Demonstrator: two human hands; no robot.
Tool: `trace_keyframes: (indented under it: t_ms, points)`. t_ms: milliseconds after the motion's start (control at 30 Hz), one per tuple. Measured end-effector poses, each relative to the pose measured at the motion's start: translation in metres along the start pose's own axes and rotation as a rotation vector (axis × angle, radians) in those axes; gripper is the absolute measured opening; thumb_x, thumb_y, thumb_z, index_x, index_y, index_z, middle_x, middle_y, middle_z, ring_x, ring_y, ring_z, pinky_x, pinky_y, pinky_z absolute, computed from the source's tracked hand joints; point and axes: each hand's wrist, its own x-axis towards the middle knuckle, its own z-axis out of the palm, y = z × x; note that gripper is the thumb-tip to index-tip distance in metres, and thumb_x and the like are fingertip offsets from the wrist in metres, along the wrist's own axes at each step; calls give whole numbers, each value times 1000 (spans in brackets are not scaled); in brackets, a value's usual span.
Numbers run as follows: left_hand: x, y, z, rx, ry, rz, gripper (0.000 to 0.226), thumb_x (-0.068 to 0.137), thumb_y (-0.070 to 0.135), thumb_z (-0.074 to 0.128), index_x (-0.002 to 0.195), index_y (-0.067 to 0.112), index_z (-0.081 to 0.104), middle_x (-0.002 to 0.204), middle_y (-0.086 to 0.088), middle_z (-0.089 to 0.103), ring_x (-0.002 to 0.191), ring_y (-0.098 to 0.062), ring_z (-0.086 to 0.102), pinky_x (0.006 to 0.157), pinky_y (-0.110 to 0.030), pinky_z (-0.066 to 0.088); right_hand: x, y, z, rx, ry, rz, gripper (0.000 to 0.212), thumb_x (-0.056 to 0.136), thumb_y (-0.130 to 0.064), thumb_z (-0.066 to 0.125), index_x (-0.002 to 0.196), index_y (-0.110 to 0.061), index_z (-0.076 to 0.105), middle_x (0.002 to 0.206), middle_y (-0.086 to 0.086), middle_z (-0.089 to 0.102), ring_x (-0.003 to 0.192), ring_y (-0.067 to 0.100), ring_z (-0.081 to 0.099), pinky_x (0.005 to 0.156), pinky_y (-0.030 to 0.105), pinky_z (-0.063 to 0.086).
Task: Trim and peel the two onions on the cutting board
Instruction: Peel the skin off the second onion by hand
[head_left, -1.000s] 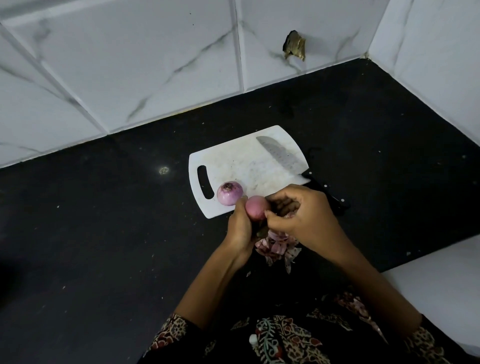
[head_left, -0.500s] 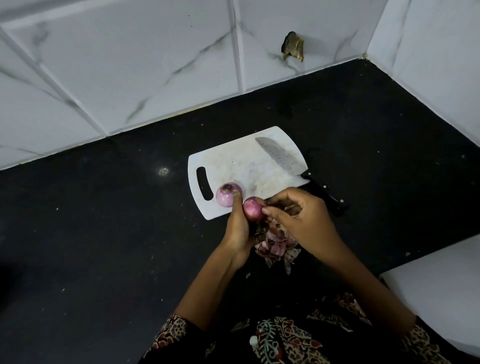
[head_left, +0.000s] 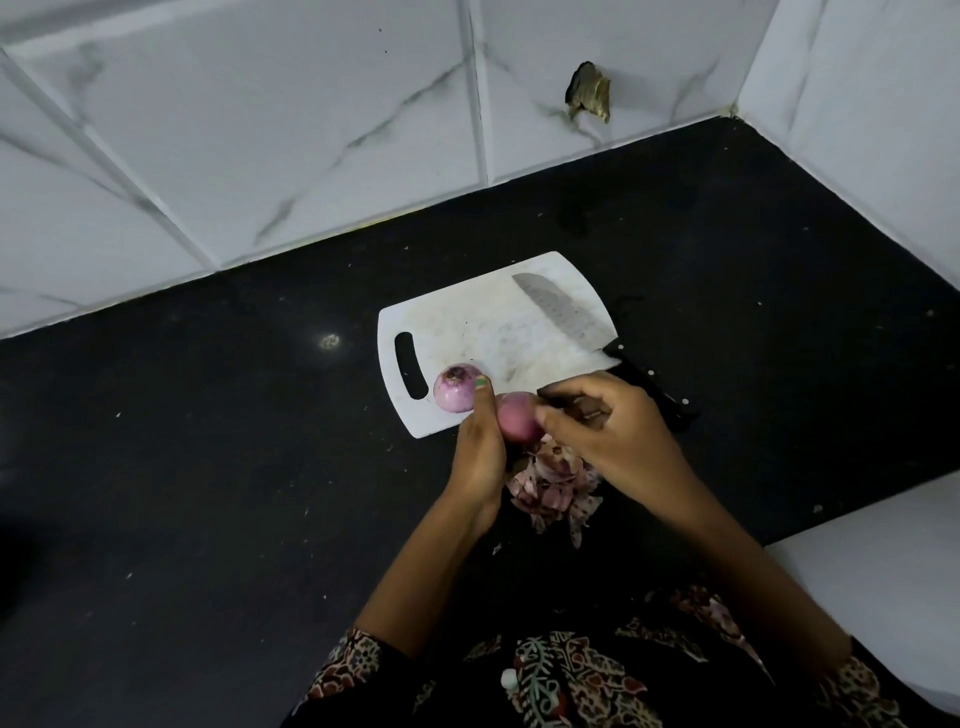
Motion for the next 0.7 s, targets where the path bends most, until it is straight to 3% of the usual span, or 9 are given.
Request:
trace_keyframes:
  t_ms: [100,233,367,500,633,700]
  points:
    - [-1,1,-1,81,39,91,66,102,48,23,94,4,71,91,-20,73,91,-30,70,89,-41,55,-3,-7,1,0,3,-38,18,72,-19,80,88,-13,73,84,-4,69,71,4,65,64,14,51]
    - [-1,1,-3,144,14,151,62,103,46,23,87,11,71,88,-17,74,88,-26,71,85,-36,55,-2,-8,1,-19,12,-42,13,67,-13,80,77,-14,71,69,-5,69,61,4,64,57,16,49]
    - [2,0,-4,126,-32,136,61,102,46,23,88,9,70,79,-10,73,73,-15,71,65,-21,55,2,-2,-1,-16,53,-22,10,71,-4,73,74,-14,73,63,-4,69,56,5,63,56,20,51]
    - [0,3,-2,77,-52,84,61,101,49,24,93,8,69,82,-10,74,75,-14,71,65,-22,56,3,2,-1,40,124,14,10,76,-3,69,78,-12,74,69,-2,72,65,10,68,62,21,54]
    - [-5,8,-3,-105,-113,-85,61,100,51,24,87,9,67,71,-7,72,46,-6,61,44,-14,46,7,12,-10,-52,252,49,9,81,-5,67,82,-14,70,69,-6,68,62,3,63,56,11,47]
    - [-6,10,-4,-178,-141,-142,63,100,53,21,94,10,66,76,-7,72,44,-6,57,41,-14,42,7,18,-14,-149,261,53,10,84,-10,67,90,-17,67,73,-6,67,66,4,63,61,16,50]
